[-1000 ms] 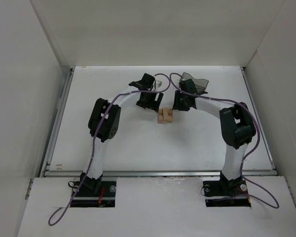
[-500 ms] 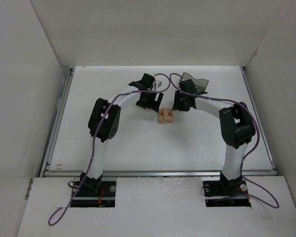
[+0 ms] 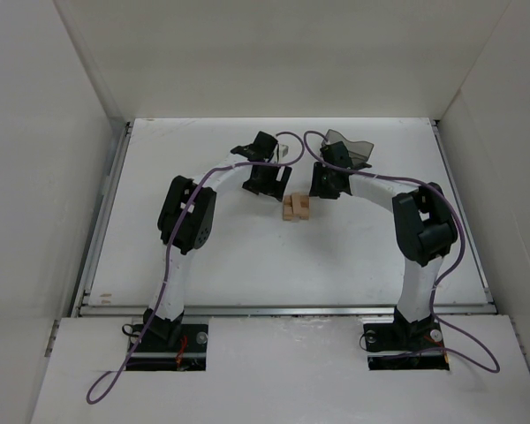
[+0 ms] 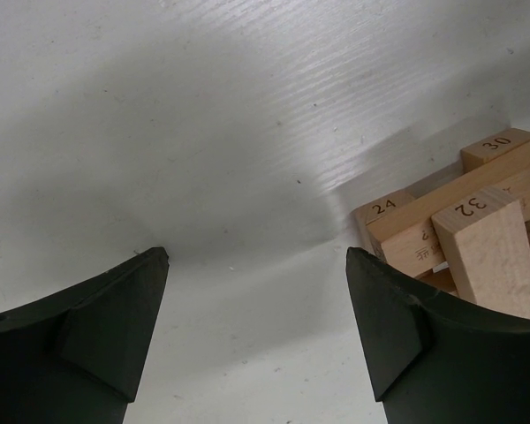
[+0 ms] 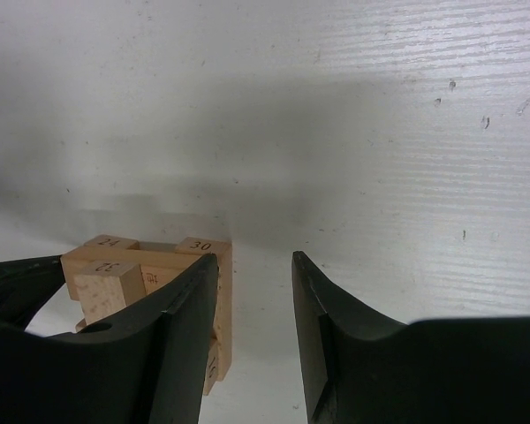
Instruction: Build the wood block tower
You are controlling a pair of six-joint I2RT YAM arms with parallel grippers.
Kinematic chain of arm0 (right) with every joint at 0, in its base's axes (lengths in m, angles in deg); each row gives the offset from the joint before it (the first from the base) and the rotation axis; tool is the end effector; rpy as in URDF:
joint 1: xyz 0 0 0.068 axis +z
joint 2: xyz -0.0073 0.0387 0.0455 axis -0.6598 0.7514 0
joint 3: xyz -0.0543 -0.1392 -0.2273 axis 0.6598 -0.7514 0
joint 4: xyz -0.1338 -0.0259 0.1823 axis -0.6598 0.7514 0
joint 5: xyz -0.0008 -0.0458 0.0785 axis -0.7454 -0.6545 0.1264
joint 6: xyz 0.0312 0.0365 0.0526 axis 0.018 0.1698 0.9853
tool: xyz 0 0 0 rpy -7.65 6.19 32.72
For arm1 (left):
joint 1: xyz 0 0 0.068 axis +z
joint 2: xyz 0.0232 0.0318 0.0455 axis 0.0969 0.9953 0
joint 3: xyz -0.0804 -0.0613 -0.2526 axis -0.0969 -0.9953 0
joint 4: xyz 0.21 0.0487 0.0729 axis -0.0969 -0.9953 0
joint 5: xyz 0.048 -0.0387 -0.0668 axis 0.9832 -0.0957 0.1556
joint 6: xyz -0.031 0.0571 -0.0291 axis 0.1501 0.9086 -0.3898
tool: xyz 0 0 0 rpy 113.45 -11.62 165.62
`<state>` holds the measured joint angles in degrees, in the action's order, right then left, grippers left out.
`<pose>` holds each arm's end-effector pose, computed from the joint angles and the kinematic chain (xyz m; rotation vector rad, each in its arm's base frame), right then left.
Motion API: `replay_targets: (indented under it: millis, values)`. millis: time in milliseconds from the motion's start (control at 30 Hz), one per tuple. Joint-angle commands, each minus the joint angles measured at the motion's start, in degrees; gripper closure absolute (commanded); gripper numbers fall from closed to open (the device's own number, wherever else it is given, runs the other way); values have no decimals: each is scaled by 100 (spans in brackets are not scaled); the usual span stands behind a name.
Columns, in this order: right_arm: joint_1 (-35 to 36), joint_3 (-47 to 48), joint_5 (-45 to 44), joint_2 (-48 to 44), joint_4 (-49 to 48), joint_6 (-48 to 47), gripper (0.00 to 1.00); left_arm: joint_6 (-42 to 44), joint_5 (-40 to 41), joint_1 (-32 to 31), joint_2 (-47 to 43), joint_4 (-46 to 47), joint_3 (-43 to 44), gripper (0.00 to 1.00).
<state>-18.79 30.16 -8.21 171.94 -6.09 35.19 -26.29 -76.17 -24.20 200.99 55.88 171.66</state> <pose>0.3744 0.1534 0.1809 0.1023 2.5218 0.3201 0.4033 -0.2416 0.1790 0.6380 2.4804 -0.4392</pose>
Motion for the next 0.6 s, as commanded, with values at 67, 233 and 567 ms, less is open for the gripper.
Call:
replay_targets:
  millis: [67, 233, 567]
  values:
    - [9, 101, -204, -375, 33, -15, 55, -47, 237, 58, -463, -210, 55, 20]
    - [9, -91, -327, -620, 85, -68, 55, -47, 291, 58, -630, -262, 160, 20]
    - [122, -882, 60, -1306, -108, -68, 55, 67, 150, -64, -736, -315, 415, 20]
